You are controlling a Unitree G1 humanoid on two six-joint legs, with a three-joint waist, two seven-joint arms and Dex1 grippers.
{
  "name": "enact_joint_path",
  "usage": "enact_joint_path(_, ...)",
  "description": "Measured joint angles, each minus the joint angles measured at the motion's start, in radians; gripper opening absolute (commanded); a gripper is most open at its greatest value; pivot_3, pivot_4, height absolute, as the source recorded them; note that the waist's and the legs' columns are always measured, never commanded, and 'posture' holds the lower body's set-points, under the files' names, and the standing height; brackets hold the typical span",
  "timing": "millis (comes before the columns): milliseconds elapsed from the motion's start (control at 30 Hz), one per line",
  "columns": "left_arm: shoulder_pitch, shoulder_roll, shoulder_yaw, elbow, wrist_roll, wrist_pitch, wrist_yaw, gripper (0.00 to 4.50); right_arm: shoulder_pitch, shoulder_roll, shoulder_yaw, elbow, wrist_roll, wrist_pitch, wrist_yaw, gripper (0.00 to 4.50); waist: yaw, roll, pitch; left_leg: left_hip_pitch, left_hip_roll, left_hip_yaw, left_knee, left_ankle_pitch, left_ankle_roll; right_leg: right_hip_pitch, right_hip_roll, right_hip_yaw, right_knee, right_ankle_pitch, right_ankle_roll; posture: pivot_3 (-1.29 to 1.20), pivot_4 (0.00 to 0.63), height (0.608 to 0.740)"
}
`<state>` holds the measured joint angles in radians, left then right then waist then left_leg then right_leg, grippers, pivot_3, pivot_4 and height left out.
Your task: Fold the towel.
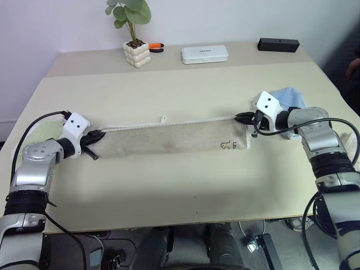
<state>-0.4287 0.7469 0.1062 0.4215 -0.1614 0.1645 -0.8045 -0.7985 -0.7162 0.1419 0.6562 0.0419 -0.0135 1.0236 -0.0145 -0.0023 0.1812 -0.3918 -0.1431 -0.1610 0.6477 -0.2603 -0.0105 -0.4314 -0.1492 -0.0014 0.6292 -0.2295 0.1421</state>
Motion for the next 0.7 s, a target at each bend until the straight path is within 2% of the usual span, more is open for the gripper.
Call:
enact_joint_path(33, -0.007, -0.007, -0.001, 0.008, 0.000, -0.001, 0.003, 0.27, -0.003, 0.003, 0.000, 0.015, -0.003, -0.008, -0.005, 0.02, -0.001, 0.000, 0.000, 0.000, 0.000, 0.000, 0.000, 0.000, 0.000, 0.000, 0.000, 0.000, 0.000, 0.000, 0.000, 0.00, 0.150, 0.740)
enact_joint_path(100, -0.017, -0.020, 0.000, 0.025, -0.001, -0.001, 0.015, 0.92, -0.003, 0.005, -0.001, 0.036, -0.010, -0.016, -0.017, 0.58, -0.002, 0.000, 0.000, 0.000, 0.000, 0.000, 0.000, 0.000, 0.000, 0.000, 0.000, 0.000, 0.000, 0.000, 0.000, 0.00, 0.150, 0.740)
enact_joint_path(133, -0.019, -0.023, 0.000, 0.035, -0.001, -0.001, 0.027, 1.43, -0.004, 0.006, -0.003, 0.041, -0.012, -0.015, -0.025, 0.89, -0.002, 0.000, 0.000, 0.000, 0.000, 0.000, 0.000, 0.000, 0.000, 0.000, 0.000, 0.000, 0.000, 0.000, 0.000, 0.00, 0.150, 0.740)
enact_joint_path(200, -0.019, -0.024, 0.006, 0.050, -0.001, -0.001, 0.047, 2.35, -0.004, 0.006, -0.014, 0.047, -0.017, -0.015, -0.039, 1.77, -0.003, 0.000, 0.000, 0.000, 0.000, 0.000, 0.000, 0.000, 0.000, -0.001, 0.000, 0.000, 0.000, 0.000, 0.000, 0.00, 0.150, 0.740)
enact_joint_path(333, -0.017, -0.024, 0.012, 0.048, -0.001, -0.002, 0.064, 4.39, -0.005, 0.003, -0.030, 0.043, -0.019, -0.014, -0.045, 3.81, -0.003, 0.000, 0.000, 0.000, 0.000, 0.000, 0.000, 0.000, 0.000, -0.001, 0.000, 0.000, 0.000, 0.000, 0.000, 0.00, 0.150, 0.740)
enact_joint_path(367, -0.016, -0.024, 0.020, 0.048, -0.001, -0.002, 0.071, 4.50, -0.004, -0.001, -0.033, 0.037, -0.019, -0.013, -0.046, 4.30, -0.003, 0.000, 0.000, 0.000, 0.000, 0.000, 0.000, 0.000, 0.000, -0.001, 0.000, 0.000, 0.000, 0.000, 0.000, 0.00, 0.150, 0.740)
enact_joint_path(533, 0.028, -0.029, 0.150, -0.085, -0.085, 0.046, 0.132, 4.50, 0.129, -0.094, -0.145, -0.219, 0.027, 0.110, -0.075, 4.41, 0.004, 0.000, 0.000, -0.002, 0.000, -0.001, 0.000, 0.000, 0.000, -0.002, 0.000, 0.000, 0.000, 0.000, 0.000, 0.00, 0.150, 0.740)
enact_joint_path(633, 0.080, -0.061, 0.200, -0.283, -0.160, 0.101, 0.153, 4.50, 0.319, -0.109, -0.297, -0.511, 0.186, 0.375, -0.094, 4.41, 0.010, 0.000, -0.001, -0.002, 0.000, -0.003, 0.001, 0.000, 0.001, -0.001, 0.000, 0.000, 0.000, 0.000, 0.000, 0.00, 0.150, 0.740)
enact_joint_path(700, 0.135, -0.091, 0.140, -0.476, -0.188, 0.133, 0.129, 4.50, 0.491, -0.082, -0.405, -0.754, 0.349, 0.613, -0.131, 4.41, 0.019, 0.000, -0.001, -0.001, 0.000, -0.003, 0.001, -0.001, 0.001, 0.001, 0.000, 0.000, -0.001, 0.000, 0.000, 0.00, 0.150, 0.740)
